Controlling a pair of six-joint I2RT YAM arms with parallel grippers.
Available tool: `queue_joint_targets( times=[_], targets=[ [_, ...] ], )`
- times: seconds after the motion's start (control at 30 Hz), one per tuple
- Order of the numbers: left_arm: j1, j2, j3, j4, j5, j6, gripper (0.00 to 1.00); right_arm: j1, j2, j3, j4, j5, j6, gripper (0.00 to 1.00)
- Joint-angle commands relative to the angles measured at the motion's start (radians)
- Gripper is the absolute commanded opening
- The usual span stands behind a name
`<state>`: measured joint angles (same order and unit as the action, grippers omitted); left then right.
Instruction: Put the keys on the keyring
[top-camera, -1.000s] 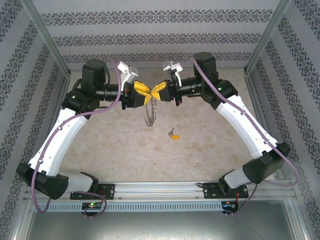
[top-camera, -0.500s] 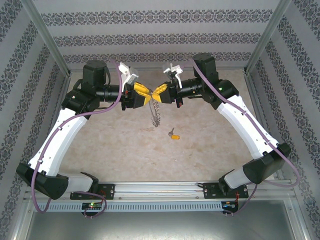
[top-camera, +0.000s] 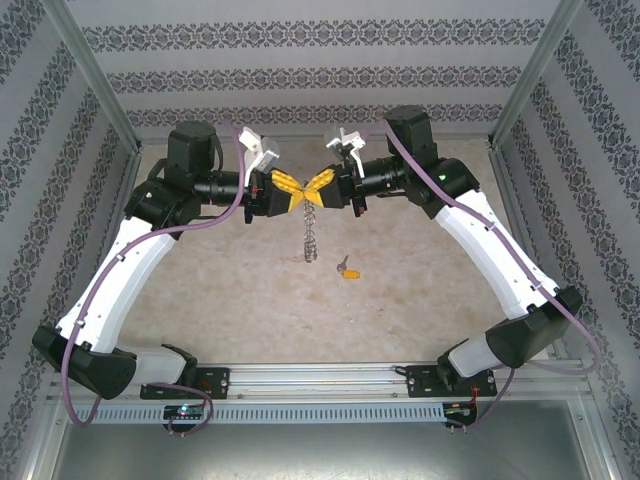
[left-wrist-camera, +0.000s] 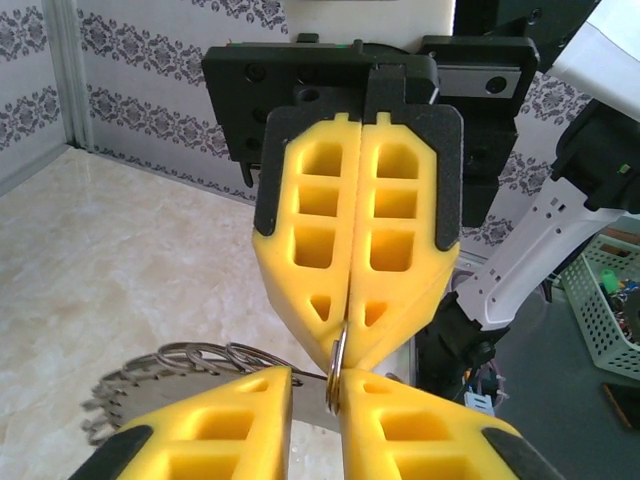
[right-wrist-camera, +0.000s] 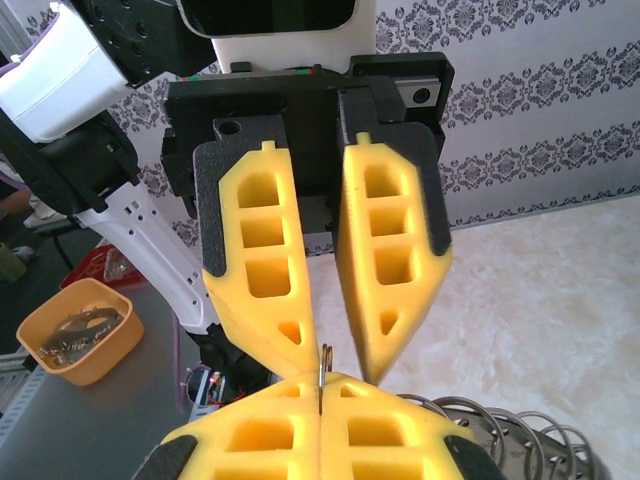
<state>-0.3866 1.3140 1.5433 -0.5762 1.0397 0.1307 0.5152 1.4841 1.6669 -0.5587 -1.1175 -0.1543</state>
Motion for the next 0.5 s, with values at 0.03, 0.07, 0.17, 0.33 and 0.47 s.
queue_joint_targets(
  times=[0.03,0.07,0.17,0.33,0.47],
  targets=[
    [-0.017,0.015,0.018,0.011,0.019,0.024,0.12,0.023,-0.012,0.040,0.017,-0.046,-0.033,0.00],
    [-0.017,0.016,0.017,0.013,0.020,0.026,0.09,0.024,-0.010,0.040,0.016,-0.047,-0.034,0.00],
    [-0.017,0.014,0.017,0.016,0.016,0.030,0.00,0.023,-0.010,0.044,0.011,-0.044,-0.042,0.00],
    [-0.017,0.013,0.015,0.015,0.023,0.036,0.00,0.023,-0.016,0.038,0.002,-0.026,-0.057,0.00],
    [-0.015,0.008,0.014,0.027,0.020,0.035,0.00,0.023,-0.027,0.024,0.006,0.005,-0.059,0.04]
  ],
)
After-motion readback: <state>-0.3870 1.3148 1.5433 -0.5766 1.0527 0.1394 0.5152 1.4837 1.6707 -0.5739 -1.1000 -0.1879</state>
